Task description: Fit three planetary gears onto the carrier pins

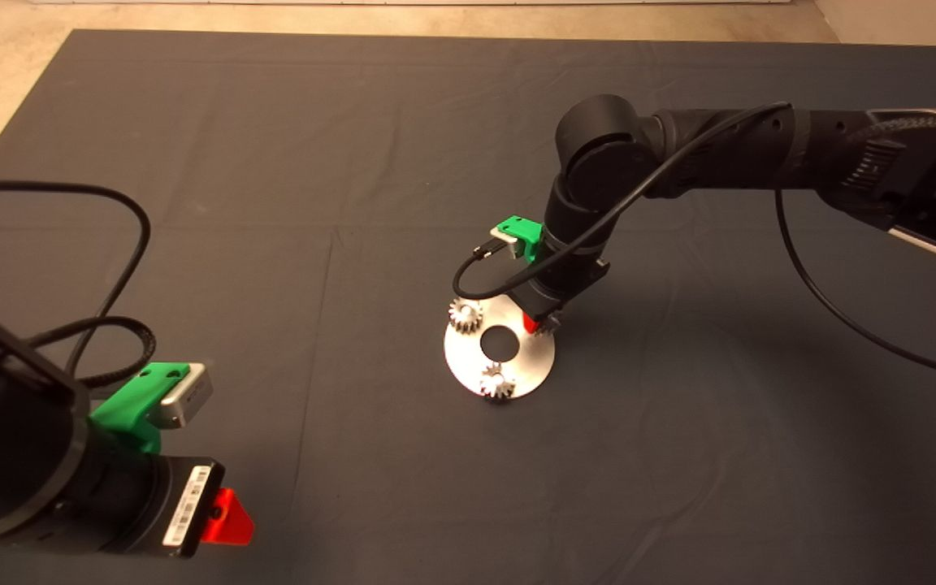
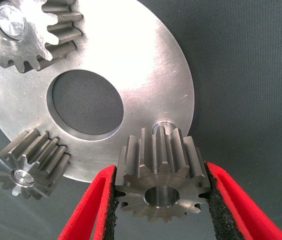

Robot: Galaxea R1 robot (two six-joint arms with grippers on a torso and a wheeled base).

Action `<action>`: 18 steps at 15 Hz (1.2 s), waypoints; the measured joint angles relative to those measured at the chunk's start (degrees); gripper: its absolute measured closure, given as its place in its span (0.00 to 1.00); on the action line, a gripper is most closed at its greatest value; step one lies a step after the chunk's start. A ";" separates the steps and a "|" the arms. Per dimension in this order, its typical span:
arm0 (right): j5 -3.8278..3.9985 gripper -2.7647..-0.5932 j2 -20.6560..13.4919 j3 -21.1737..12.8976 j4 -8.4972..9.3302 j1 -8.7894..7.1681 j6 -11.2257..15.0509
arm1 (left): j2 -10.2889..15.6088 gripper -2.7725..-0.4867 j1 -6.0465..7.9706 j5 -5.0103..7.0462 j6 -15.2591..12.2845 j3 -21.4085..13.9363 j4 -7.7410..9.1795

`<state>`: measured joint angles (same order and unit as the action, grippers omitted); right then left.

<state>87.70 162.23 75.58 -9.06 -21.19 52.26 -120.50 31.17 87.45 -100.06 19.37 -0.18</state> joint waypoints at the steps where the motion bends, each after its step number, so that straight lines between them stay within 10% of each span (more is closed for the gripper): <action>1: 0.00 0.78 -0.02 0.00 0.00 0.00 -0.06 | 0.00 0.19 0.00 -0.01 0.00 0.00 0.00; 18: -0.07 0.78 -0.20 -0.04 0.00 0.00 -0.12 | 0.00 0.19 0.00 0.00 0.00 0.00 0.00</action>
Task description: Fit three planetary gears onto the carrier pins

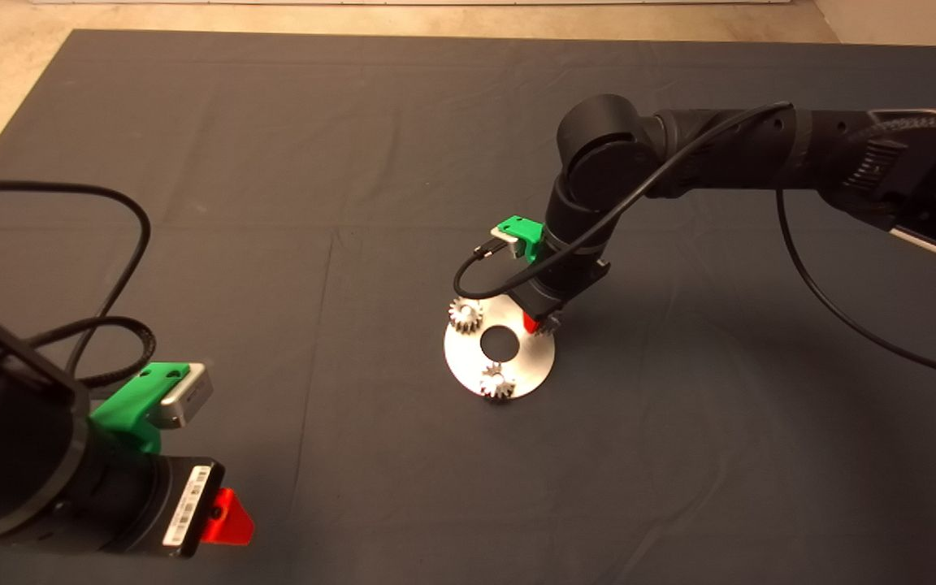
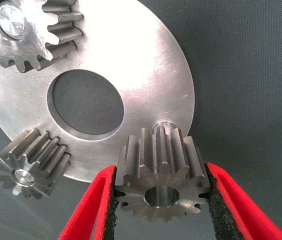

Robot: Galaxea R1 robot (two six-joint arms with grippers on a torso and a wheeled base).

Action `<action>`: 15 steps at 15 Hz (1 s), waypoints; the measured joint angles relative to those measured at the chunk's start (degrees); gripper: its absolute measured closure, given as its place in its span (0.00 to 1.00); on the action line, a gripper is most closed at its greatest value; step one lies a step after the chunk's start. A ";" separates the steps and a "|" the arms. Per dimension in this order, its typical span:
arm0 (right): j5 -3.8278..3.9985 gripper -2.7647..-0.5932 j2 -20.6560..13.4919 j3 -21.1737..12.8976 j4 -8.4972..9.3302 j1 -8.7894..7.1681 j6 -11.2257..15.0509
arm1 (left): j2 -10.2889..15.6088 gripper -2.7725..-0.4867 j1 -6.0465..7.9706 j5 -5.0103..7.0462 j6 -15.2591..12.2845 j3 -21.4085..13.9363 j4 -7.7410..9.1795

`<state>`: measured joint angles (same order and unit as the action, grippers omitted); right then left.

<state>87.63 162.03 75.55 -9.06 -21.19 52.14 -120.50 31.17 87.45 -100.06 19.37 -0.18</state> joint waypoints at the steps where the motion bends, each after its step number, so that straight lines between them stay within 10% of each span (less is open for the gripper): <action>1: -0.02 0.78 -0.01 0.00 0.00 0.00 0.00 | 0.00 0.19 0.00 0.00 0.00 0.00 -0.02; 15: -0.20 0.78 -0.13 0.06 0.06 -0.04 0.00 | 0.00 0.19 0.00 0.01 0.00 0.00 0.00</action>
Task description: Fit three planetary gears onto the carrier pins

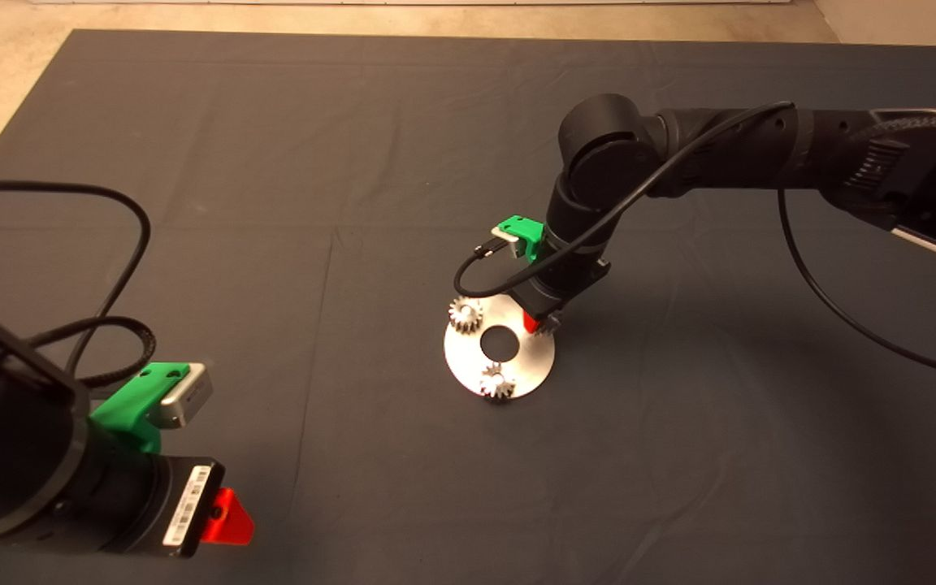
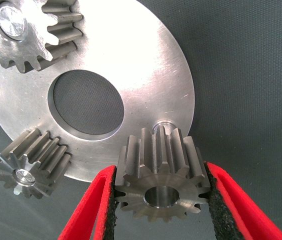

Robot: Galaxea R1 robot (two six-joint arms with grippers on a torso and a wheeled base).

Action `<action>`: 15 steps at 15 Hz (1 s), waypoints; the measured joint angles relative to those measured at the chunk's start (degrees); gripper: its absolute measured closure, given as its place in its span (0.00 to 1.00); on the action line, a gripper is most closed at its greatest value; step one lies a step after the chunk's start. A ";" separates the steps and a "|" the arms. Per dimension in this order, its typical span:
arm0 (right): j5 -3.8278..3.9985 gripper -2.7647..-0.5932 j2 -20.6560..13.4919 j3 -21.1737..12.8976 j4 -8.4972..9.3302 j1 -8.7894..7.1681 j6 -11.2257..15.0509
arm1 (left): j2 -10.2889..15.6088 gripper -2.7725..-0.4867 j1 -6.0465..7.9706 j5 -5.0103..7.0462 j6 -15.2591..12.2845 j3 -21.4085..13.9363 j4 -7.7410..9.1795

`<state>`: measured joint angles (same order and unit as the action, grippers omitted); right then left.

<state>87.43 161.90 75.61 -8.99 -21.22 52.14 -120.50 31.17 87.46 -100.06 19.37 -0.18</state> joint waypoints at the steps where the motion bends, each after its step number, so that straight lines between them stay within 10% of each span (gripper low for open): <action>1: 0.00 0.78 0.00 0.00 0.01 -0.02 0.00 | 0.00 0.19 0.00 -0.02 0.00 0.00 0.00; 15: 0.09 0.78 -0.02 0.00 0.01 -0.55 0.00 | 0.00 0.19 0.00 -0.02 0.00 0.00 0.00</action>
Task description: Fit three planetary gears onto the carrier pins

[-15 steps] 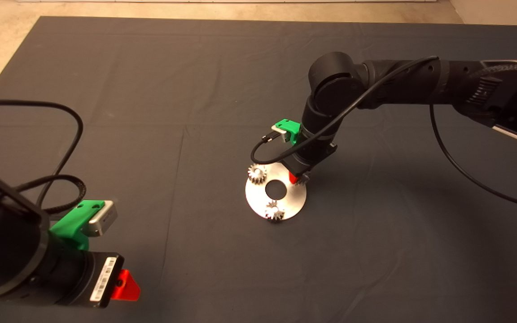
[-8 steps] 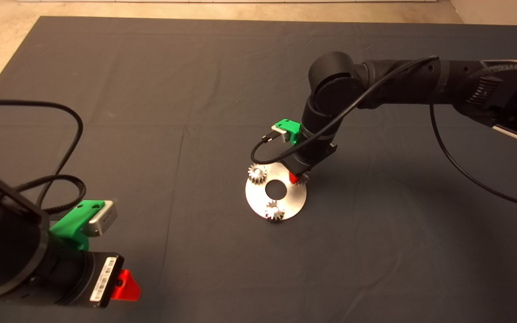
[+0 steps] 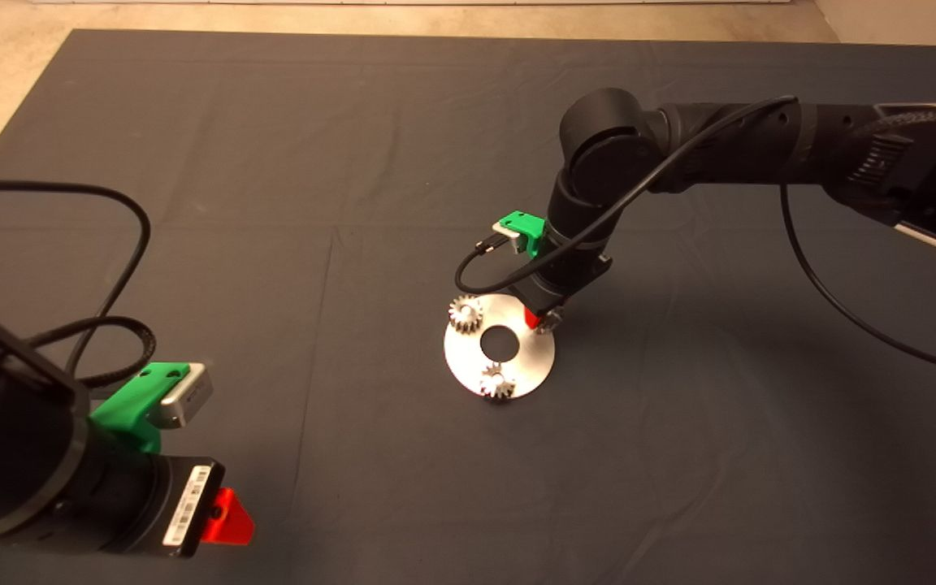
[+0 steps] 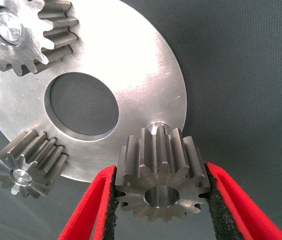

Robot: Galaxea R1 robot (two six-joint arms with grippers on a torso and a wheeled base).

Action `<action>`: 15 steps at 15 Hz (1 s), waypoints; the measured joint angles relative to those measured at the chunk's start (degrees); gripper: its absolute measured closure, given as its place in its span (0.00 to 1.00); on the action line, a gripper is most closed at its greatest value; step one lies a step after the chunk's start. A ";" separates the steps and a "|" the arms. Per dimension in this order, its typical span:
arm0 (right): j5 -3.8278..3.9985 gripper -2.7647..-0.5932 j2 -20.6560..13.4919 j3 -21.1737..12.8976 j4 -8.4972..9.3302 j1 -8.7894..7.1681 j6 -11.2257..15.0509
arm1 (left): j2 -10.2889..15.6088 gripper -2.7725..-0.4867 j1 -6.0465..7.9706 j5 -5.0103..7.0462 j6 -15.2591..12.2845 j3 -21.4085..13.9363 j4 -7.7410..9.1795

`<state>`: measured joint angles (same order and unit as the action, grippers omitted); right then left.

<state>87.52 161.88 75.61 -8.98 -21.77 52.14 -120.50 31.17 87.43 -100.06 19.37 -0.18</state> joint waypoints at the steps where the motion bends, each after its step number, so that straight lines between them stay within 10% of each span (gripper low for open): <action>1: 0.02 0.78 0.00 0.00 0.00 0.02 0.00 | 0.00 0.19 0.00 0.00 0.00 0.00 0.00; 15: 0.00 0.78 0.01 0.80 -0.02 0.02 -0.95 | 0.00 0.19 0.00 0.02 0.00 0.00 0.00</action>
<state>87.52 161.89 76.41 -9.01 -21.75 51.19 -120.50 31.17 87.45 -100.06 19.37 -0.18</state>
